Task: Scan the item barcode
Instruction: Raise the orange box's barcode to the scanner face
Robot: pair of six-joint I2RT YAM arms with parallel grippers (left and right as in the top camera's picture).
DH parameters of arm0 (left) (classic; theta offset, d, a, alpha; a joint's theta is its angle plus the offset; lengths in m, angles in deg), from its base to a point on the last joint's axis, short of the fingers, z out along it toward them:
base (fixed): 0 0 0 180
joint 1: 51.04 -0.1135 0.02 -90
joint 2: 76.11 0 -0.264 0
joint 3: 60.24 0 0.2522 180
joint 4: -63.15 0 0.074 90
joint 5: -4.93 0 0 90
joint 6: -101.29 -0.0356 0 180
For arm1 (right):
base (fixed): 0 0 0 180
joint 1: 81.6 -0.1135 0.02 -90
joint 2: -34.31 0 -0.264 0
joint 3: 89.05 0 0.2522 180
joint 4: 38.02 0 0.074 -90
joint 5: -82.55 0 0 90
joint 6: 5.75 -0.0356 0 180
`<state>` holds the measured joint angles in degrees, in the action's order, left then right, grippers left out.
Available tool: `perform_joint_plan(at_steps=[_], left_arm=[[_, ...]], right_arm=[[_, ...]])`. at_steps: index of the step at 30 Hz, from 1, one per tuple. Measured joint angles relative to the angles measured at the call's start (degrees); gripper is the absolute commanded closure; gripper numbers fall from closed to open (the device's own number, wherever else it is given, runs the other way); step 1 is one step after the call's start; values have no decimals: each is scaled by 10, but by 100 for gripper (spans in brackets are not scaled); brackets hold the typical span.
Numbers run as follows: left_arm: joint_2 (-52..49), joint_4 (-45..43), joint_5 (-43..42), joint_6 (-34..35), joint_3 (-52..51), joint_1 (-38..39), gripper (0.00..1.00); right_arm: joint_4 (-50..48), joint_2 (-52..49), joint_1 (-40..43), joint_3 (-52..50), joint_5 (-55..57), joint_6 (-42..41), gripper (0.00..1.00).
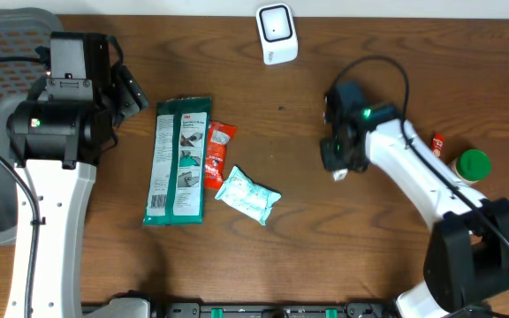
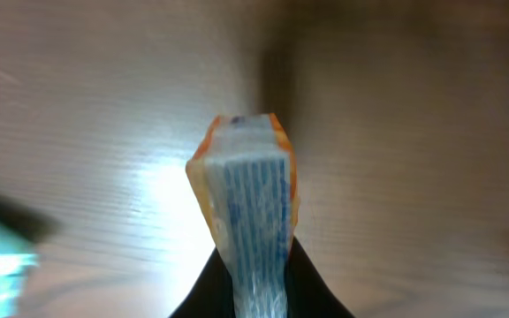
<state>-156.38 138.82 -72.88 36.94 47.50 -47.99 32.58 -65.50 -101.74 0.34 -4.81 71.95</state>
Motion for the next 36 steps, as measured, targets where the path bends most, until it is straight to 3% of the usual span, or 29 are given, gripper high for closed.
perform_joint_plan(at_steps=[2, 10, 17, 21, 27, 36], left_arm=[[0, 0, 0, 0, 0, 0, 13], [0, 0, 0, 0, 0, 0, 13], [0, 0, 0, 0, 0, 0, 13], [0, 0, 0, 0, 0, 0, 13], [0, 0, 0, 0, 0, 0, 13], [0, 0, 0, 0, 0, 0, 13]], right_arm=[[53, 3, 0, 71, -5, 0, 99], [236, 5, 0, 389, -14, -2, 99], [351, -103, 0, 698, -33, -3, 99], [334, -208, 0, 780, -40, -2, 98], [202, -350, 0, 784, -43, 9, 99], [28, -462, -2, 784, -25, 21, 98]])
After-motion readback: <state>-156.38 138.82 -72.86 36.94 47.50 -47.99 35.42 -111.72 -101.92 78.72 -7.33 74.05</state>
